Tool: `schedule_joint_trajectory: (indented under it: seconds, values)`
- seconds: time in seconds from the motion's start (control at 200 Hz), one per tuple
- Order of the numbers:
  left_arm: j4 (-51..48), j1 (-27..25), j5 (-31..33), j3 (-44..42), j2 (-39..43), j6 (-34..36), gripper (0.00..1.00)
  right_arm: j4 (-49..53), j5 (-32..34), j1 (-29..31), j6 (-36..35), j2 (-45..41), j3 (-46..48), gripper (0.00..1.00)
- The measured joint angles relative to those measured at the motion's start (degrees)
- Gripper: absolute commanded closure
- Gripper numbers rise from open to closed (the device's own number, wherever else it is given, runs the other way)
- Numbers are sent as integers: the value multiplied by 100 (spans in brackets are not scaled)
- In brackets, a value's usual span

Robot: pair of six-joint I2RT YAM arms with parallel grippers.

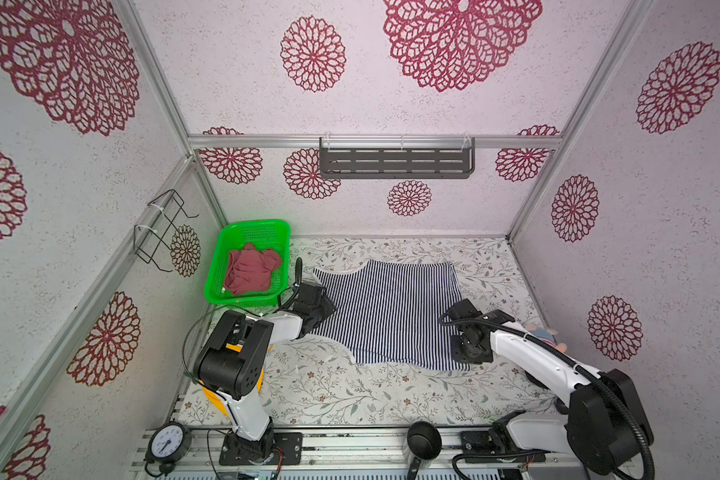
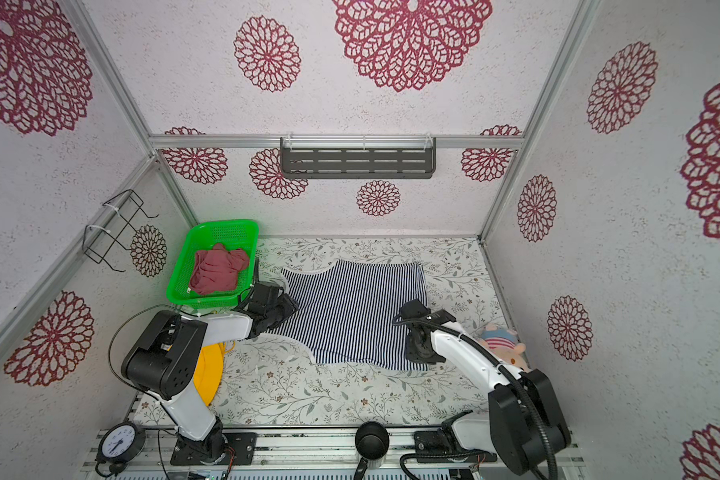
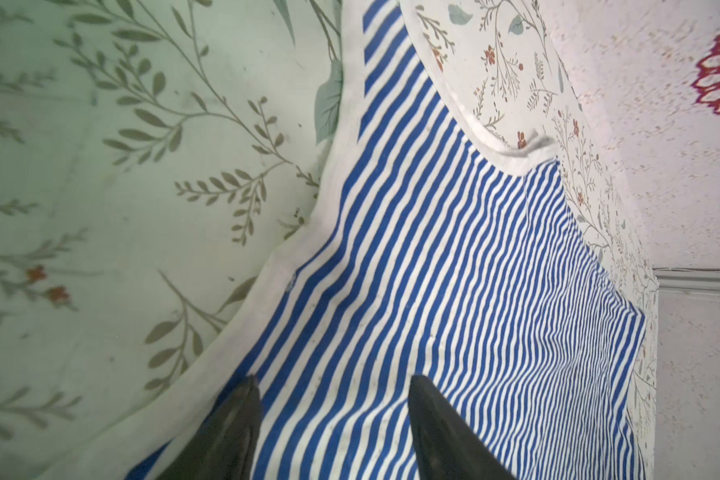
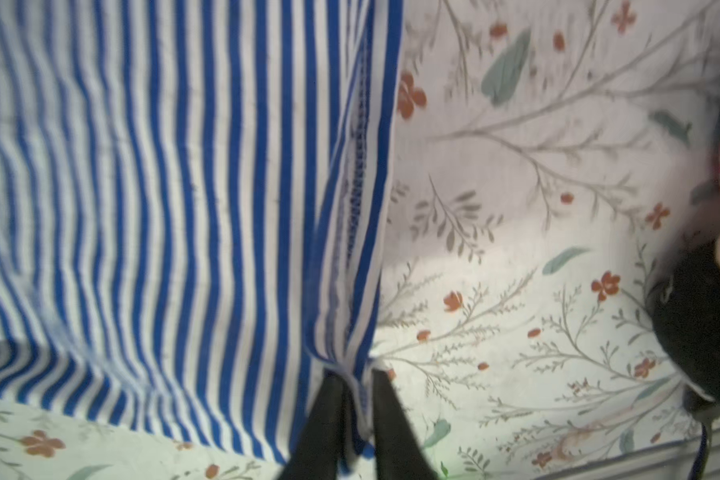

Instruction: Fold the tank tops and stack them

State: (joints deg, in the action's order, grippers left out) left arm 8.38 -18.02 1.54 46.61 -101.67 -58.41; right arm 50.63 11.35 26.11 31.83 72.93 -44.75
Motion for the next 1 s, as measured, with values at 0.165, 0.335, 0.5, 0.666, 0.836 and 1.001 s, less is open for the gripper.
schedule_joint_trajectory:
  seconds: [0.165,0.335,0.5,0.666,0.836,1.001]
  values:
    - [46,90,-81,28,-44,33,39,538,4,15,254,-365,-37,61]
    - [105,98,-96,90,-114,72,38,282,-136,350,426,-229,-334,72]
    - [28,103,-144,133,-94,256,32,-28,-522,654,671,-199,166,73]
    - [-876,59,-114,264,363,715,29,-232,-802,398,940,-590,763,75]
    - [-1696,-13,-98,315,1405,1005,30,-796,-909,129,981,-448,1102,72]
    - [-2188,-356,-146,-81,2315,944,35,-935,-855,-68,916,-310,1084,63]
